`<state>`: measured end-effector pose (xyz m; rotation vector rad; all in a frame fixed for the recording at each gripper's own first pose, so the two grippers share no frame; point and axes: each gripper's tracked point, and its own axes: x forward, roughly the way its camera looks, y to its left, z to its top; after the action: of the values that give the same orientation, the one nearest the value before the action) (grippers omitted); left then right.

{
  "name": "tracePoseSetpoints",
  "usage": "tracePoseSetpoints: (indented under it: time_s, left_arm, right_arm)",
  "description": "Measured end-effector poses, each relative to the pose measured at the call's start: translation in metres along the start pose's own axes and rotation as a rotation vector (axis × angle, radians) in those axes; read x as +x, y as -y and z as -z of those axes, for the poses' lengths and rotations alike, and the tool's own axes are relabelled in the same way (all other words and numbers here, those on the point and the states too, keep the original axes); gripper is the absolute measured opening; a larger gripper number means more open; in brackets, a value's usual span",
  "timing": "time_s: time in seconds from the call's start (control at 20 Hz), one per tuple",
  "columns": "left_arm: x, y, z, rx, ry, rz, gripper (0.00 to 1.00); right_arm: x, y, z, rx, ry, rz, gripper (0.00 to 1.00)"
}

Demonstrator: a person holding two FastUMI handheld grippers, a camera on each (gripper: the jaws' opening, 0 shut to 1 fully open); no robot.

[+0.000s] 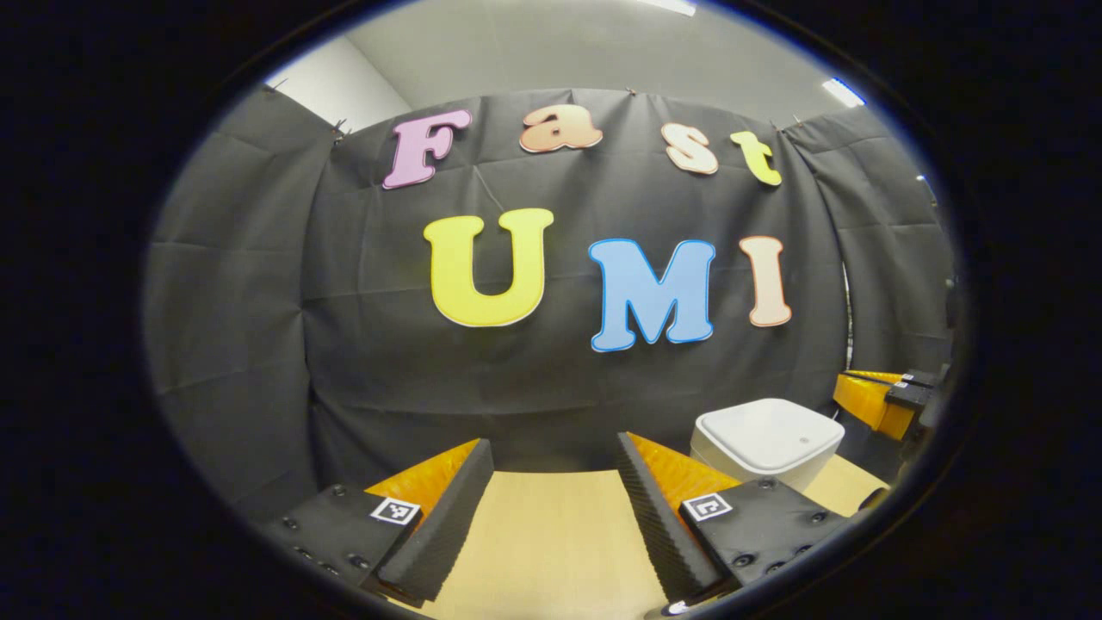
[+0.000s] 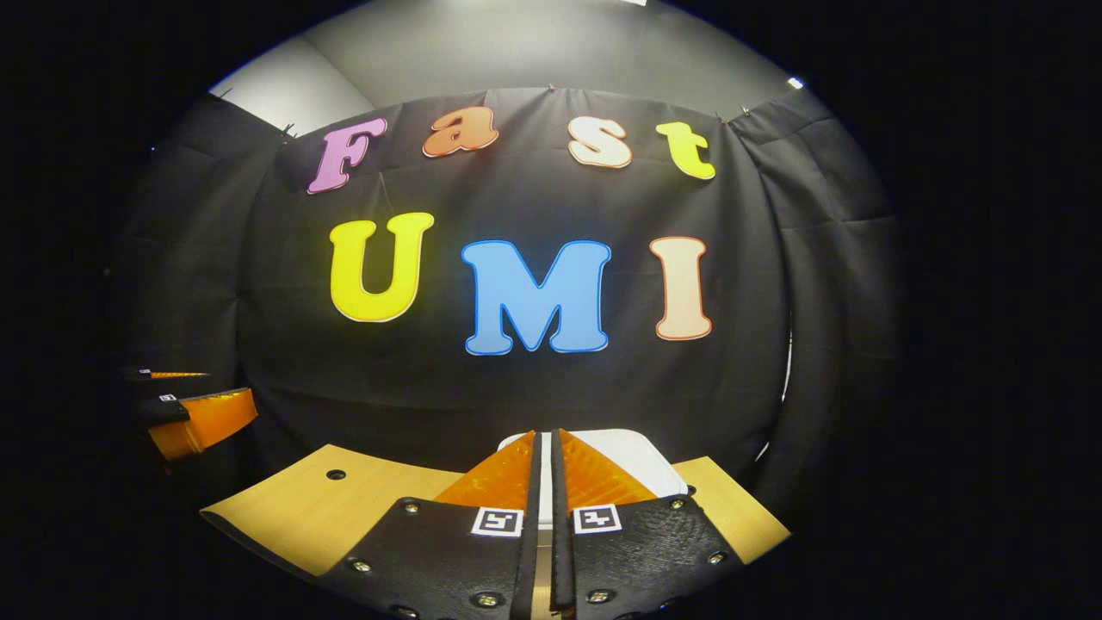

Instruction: Press the lid of the desktop garbage bin to open it, pick up the crumpled paper on the desktop and throw it into the bin, then pick up the pop can on the desktop and drop it into the bin, and finally close the garbage bin lid.

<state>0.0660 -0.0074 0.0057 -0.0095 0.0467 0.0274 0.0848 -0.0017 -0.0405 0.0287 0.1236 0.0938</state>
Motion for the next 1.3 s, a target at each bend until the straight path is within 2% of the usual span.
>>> tracePoseSetpoints:
  time_s: [0.2, 0.4, 0.85, 1.3]
  left_arm:
    - [0.007, 0.0, -0.002, 0.019, 0.0, 0.005, 0.95]
    - [0.004, -0.003, 0.0, 0.027, -0.008, 0.006, 0.95]
    - [0.007, -0.007, 0.003, 0.017, -0.03, -0.021, 0.95]
    - [0.007, -0.007, 0.007, 0.002, -0.046, -0.011, 0.95]
  right_arm:
    - [0.027, 0.006, 0.018, 0.019, -0.045, -0.023, 0.07]
    - [0.05, 0.019, 0.042, 0.053, -0.121, -0.004, 0.08]
    - [0.063, 0.027, 0.1, 0.083, -0.266, 0.009, 0.07]
    - [0.065, 0.03, 0.102, 0.069, -0.239, 0.029, 0.07]
